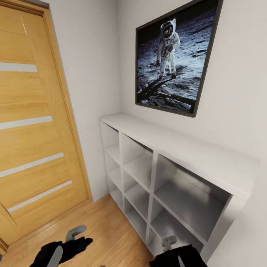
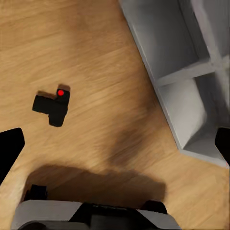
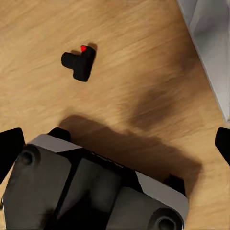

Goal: Attach the digital camera to the camera tripod in the bedroom.

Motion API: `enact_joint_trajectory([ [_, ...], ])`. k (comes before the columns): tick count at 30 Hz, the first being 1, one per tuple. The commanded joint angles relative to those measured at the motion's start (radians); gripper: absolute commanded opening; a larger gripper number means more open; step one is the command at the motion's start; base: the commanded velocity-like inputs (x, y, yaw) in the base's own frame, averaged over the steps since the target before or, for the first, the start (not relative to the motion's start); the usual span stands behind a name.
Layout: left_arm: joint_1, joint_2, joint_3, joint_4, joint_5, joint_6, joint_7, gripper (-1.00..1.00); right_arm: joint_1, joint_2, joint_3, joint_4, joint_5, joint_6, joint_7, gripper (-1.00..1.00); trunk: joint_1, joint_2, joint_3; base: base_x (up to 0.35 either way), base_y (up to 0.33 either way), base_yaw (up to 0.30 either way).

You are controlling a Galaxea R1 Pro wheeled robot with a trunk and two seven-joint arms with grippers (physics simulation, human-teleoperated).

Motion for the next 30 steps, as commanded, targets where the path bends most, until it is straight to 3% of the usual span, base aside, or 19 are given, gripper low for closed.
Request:
enact_joint_trajectory([
  [1,-0.050,-0.003,0.002,-0.031,0.003,0.028,0.008,1.00,0.000,0.000,-0.001,-0.079,0.008,0.016,0.019,1.00,0.001,-0.002,-0.003,0.000,0.000,0.000],
  [4,-0.096,-0.015,0.001,-0.078,0.003,0.075,0.029,1.00,0.000,0.001,-0.001,-0.166,0.007,0.026,0.034,1.00,0.001,-0.002,-0.003,0.000,0.000,0.000],
  [5,-0.120,-0.036,0.001,-0.130,0.002,0.131,0.062,1.00,0.000,0.001,-0.001,-0.224,0.007,0.031,0.043,1.00,0.001,-0.002,-0.003,0.000,0.000,0.000],
  [9,-0.137,-0.065,-0.003,-0.183,0.001,0.186,0.108,1.00,0.000,0.000,0.002,-0.277,0.007,0.036,0.050,1.00,0.001,-0.002,-0.003,0.000,0.000,0.000],
  [24,-0.145,-0.092,-0.007,-0.212,0.001,0.215,0.134,1.00,0.000,0.000,0.000,-0.301,0.006,0.068,0.056,1.00,0.001,-0.002,-0.003,0.000,0.000,0.000],
  [25,-0.146,-0.109,-0.008,-0.212,-0.001,0.215,0.134,1.00,0.000,0.000,-0.002,-0.300,0.007,0.094,0.057,1.00,0.001,-0.002,-0.003,0.000,0.000,0.000],
  [30,-0.146,-0.145,-0.011,-0.208,-0.008,0.214,0.137,1.00,0.000,0.000,-0.005,-0.299,0.008,0.115,0.056,1.00,0.001,-0.002,-0.003,0.000,0.000,0.000],
])
